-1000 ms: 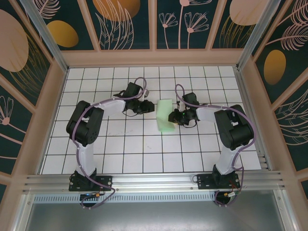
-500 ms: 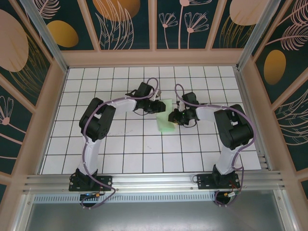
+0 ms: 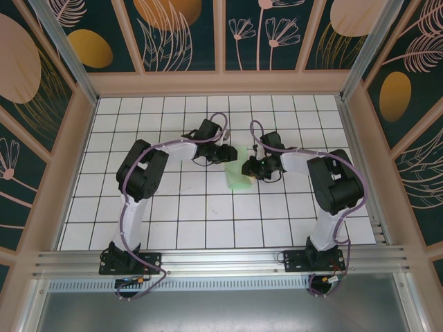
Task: Fold a paper plane with a square sheet of paper (fold left side to right side)
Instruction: First fold the square sheet of paper in half at the center of the table.
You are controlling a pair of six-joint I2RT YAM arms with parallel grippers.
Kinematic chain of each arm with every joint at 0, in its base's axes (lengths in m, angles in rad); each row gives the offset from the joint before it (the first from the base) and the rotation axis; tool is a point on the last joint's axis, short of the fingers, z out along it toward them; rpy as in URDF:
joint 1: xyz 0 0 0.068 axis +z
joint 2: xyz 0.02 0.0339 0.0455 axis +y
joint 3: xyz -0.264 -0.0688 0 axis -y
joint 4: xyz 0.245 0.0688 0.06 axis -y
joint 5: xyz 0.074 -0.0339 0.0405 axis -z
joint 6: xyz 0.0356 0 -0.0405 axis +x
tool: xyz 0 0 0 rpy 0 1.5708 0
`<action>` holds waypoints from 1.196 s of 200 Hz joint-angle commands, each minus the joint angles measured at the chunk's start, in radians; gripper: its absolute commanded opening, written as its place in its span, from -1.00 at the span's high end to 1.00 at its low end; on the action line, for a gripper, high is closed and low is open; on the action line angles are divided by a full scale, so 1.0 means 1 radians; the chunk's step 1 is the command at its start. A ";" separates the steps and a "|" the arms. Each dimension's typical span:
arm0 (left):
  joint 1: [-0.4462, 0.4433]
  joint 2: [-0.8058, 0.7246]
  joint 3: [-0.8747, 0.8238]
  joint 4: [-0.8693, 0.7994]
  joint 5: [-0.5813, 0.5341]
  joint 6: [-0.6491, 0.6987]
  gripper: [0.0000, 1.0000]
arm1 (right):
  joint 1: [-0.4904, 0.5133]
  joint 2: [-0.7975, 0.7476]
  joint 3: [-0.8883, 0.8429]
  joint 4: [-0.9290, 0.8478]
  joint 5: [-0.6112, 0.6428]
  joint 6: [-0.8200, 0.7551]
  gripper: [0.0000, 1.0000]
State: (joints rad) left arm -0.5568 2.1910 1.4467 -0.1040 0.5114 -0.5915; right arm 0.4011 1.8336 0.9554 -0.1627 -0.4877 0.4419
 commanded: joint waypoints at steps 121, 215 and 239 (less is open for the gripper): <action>0.124 0.144 0.173 -0.056 -0.135 0.022 0.12 | 0.021 0.104 -0.047 -0.097 0.130 -0.038 0.45; 0.105 -0.178 -0.130 0.104 -0.038 -0.006 0.09 | 0.027 0.106 -0.039 -0.087 0.124 -0.029 0.44; 0.045 -0.181 -0.171 0.123 -0.014 -0.024 0.08 | 0.029 0.108 -0.041 -0.085 0.126 -0.027 0.44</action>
State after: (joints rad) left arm -0.4450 2.0235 1.3170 -0.0479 0.4423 -0.5896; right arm 0.4023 1.8359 0.9596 -0.1661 -0.4896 0.4274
